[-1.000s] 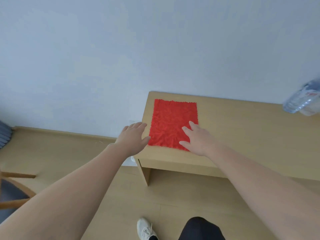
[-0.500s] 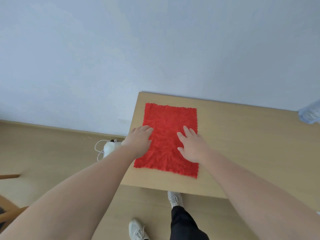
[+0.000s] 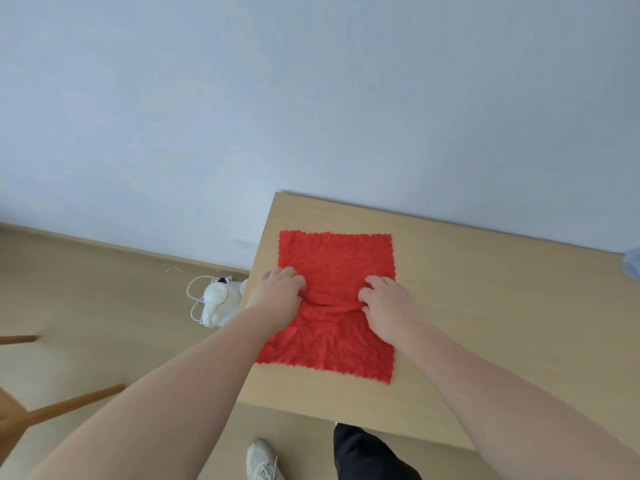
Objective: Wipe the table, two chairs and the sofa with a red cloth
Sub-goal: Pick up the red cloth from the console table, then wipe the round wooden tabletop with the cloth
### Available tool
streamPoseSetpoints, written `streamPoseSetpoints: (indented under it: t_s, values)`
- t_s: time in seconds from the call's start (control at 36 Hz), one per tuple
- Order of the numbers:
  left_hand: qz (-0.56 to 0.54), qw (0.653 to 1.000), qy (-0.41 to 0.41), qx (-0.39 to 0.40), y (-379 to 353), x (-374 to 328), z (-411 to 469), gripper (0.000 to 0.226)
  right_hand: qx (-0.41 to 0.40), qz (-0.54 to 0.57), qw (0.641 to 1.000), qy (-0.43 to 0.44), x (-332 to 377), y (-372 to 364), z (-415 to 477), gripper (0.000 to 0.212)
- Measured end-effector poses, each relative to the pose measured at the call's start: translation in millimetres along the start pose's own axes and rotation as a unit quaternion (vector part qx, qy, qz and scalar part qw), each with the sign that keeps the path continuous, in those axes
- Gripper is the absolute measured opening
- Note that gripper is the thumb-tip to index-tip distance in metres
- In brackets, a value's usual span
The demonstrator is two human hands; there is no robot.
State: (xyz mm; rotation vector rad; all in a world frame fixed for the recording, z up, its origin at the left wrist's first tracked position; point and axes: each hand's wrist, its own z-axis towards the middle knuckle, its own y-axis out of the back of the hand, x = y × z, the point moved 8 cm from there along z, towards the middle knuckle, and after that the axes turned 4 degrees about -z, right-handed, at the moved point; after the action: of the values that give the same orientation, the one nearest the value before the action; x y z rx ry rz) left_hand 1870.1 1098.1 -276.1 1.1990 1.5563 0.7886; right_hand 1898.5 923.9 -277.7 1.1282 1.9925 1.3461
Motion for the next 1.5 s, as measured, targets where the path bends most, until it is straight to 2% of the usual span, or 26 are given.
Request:
streamPoseSetpoints:
  t_s: [0.11,0.22,0.31,0.36,0.5,0.64,0.75,0.83,0.92,1.0,1.19,1.36,1.5]
  values:
    - [-0.080,0.997,0.018,-0.012,21,2,-8,0.014,-0.035,0.036,0.999,-0.011,-1,27,0,0.013]
    - [-0.142,0.988,0.060,-0.023,60,10,-21,0.004,-0.027,0.120,0.992,-0.037,-9,53,4,0.009]
    - [-0.143,0.986,0.064,-0.052,93,17,-33,0.002,-0.038,0.161,0.986,-0.012,-6,81,14,0.023]
    - [-0.148,0.984,0.070,-0.074,115,22,-44,0.005,-0.055,0.176,0.983,0.021,1,108,19,0.031]
    - [-0.171,0.973,0.100,-0.117,167,35,-79,0.015,-0.044,0.227,0.967,0.105,31,171,27,0.014]
    - [-0.201,0.951,0.145,-0.183,209,54,-131,0.011,-0.033,0.285,0.941,0.178,69,218,39,0.017]
    - [-0.208,0.931,0.208,-0.218,228,71,-182,0.009,0.020,0.315,0.914,0.254,114,238,40,0.006]
    - [-0.191,0.917,0.263,-0.231,234,83,-225,0.014,0.084,0.269,0.904,0.321,154,240,33,0.009]
    - [-0.186,0.894,0.324,-0.249,232,92,-272,0.013,0.104,0.221,0.895,0.374,194,239,23,0.012]
    - [-0.178,0.869,0.376,-0.267,225,95,-318,0.017,0.075,0.225,0.882,0.407,234,241,13,0.004]
    - [-0.187,0.812,0.464,-0.301,207,85,-422,0.021,0.061,0.234,0.843,0.480,328,243,-47,0.009]
    - [-0.258,0.732,0.525,-0.350,184,83,-517,0.025,0.100,0.228,0.824,0.509,424,226,-125,0.011]
    - [-0.323,0.669,0.527,-0.413,159,76,-595,0.024,0.153,0.231,0.793,0.542,503,192,-213,0.010]
